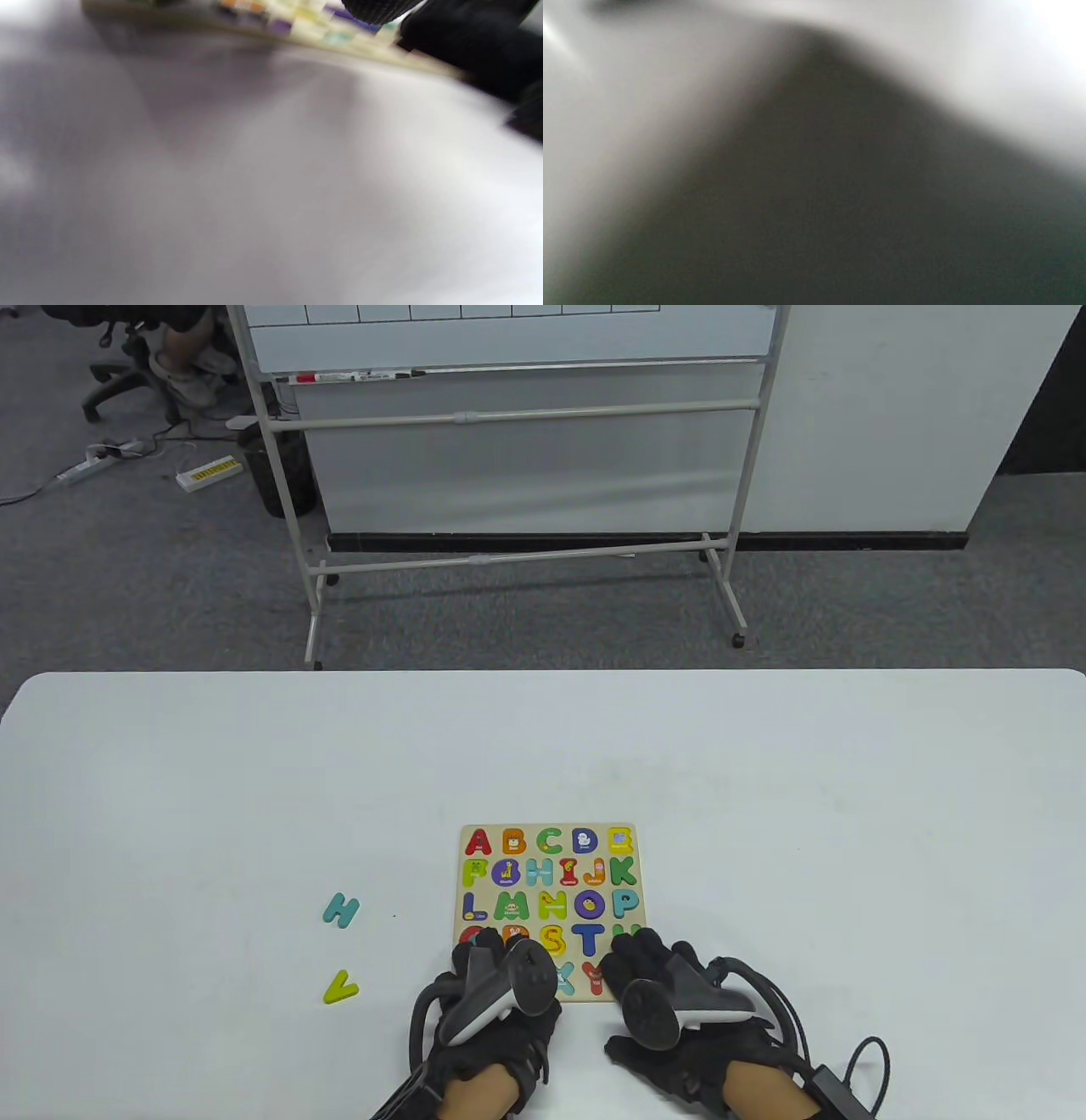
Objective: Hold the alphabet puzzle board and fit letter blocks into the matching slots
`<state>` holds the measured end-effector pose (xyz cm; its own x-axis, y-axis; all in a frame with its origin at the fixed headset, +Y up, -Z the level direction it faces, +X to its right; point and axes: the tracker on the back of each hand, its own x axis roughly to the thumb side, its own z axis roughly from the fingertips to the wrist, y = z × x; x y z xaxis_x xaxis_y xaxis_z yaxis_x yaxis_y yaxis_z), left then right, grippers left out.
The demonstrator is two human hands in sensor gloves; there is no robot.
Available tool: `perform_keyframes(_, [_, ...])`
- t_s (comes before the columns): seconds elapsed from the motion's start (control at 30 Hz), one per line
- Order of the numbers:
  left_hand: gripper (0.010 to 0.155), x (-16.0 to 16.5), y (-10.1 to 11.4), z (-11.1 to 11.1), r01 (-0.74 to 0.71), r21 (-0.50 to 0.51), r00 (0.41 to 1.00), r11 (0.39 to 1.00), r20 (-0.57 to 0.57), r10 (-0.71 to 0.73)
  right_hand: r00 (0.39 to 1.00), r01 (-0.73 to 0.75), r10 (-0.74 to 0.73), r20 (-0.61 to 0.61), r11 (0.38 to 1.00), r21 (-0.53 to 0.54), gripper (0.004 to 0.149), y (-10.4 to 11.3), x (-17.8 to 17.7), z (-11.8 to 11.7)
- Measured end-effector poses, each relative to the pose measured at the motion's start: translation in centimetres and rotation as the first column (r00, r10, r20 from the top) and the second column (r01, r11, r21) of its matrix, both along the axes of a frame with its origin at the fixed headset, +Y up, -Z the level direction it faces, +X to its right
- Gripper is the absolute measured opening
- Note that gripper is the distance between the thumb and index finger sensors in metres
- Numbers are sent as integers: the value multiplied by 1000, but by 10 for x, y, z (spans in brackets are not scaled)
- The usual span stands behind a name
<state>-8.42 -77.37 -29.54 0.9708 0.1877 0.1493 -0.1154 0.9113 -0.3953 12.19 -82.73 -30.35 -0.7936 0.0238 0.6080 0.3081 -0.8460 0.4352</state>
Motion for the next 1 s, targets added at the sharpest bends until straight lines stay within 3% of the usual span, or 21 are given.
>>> perform_keyframes(0.07, [83, -1, 29, 7, -22, 107, 999, 994, 46, 17, 1000, 1, -1, 0, 1000, 0, 89, 1, 0, 0])
perform_keyframes(0.13, [96, -8, 62, 15, -60, 223, 986, 973, 166, 23, 1000, 1, -1, 0, 1000, 2, 89, 1, 0, 0])
perform_keyframes(0.17, [100, -13, 74, 16, -23, 288, 971, 957, 234, -47, 1000, 1, -1, 0, 1000, 2, 90, 1, 0, 0])
perform_keyframes(0.2, [102, -24, 90, 18, 91, 423, 931, 902, 285, -227, 1000, 2, -2, 0, 1000, 0, 89, 1, 0, 0])
perform_keyframes(0.27, [102, -48, 107, 19, 227, 589, 850, 776, 269, -453, 1000, 3, -3, -1, 1000, 2, 90, 2, 0, 0])
perform_keyframes(0.3, [101, -58, 110, 17, 255, 601, 824, 758, 276, -495, 1000, 2, -2, -2, 1000, 5, 90, 2, 0, 1])
perform_keyframes(0.33, [98, -76, 112, 12, 282, 580, 806, 764, 289, -517, 1000, 2, -2, -3, 1000, 12, 90, 2, 0, 1])
perform_keyframes(0.43, [95, -119, 103, -2, 340, 445, 831, 829, 271, -486, 1000, 2, -2, -3, 1000, 15, 90, 2, 0, 0])
perform_keyframes(0.6, [91, -170, 64, -14, 443, 305, 811, 843, 264, -522, 1000, 3, -3, -2, 1000, 18, 90, 2, 0, 0])
perform_keyframes(0.87, [79, -186, 16, -16, 352, 213, 865, 911, 299, -404, 1000, 1, -1, -3, 1000, 28, 90, 3, -1, 1])
perform_keyframes(1.0, [77, -188, 7, -18, 345, 177, 878, 922, 286, -384, 1000, 1, -1, -3, 1000, 30, 91, 3, -1, 1])
